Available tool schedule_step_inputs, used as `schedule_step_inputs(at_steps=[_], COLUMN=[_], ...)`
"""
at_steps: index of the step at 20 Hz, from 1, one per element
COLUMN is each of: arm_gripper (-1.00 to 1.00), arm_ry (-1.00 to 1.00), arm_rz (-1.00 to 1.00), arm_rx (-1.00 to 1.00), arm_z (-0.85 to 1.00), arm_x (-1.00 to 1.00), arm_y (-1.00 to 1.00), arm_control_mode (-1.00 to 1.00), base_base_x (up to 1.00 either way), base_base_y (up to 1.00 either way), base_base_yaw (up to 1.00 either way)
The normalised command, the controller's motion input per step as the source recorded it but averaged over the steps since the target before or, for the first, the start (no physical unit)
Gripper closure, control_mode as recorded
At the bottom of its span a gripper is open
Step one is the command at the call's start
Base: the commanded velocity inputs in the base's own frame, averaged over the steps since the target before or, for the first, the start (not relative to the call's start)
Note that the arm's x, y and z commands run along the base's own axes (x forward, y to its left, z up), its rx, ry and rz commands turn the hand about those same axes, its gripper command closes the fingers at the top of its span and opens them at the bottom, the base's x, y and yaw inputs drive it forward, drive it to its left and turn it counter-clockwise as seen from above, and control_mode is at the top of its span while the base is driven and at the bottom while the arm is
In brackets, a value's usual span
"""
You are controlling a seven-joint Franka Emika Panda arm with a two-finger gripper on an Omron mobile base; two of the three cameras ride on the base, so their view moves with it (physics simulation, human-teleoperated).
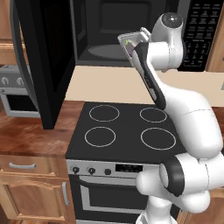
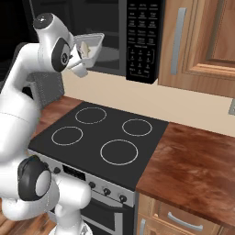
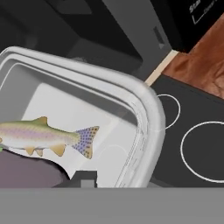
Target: Place the tupperware containing the fish and eggplant meal in the microwave. Close the microwave door and press the start button to reheat the meal.
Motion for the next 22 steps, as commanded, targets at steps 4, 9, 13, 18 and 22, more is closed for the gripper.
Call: schedule_step_inputs(at_steps=[4, 9, 13, 18, 22], arm_gripper=[1.0, 1.0, 1.0, 1.0, 1.0], arm_ry=[0.0, 0.0, 0.0, 0.0, 0.0], arm_rz=[0.0, 0.0, -0.01, -0.02, -0.05], arm_rx=[0.0, 0.0, 0.0, 0.0, 0.0], arm_z=[0.0, 0.0, -0.01, 0.0, 0.0], arm_x=[0.54, 0.54, 0.61, 0.61, 0.49], arm_y=[0.0, 0.0, 0.0, 0.0, 0.0], arm_control_mode=[-1.0, -1.0, -1.0, -1.0, -1.0], base_base_x=[0.0, 0.0, 0.0, 0.0, 0.0], base_base_y=[0.0, 0.0, 0.0, 0.0, 0.0], base_base_yaw=[0.0, 0.0, 0.0, 0.0, 0.0])
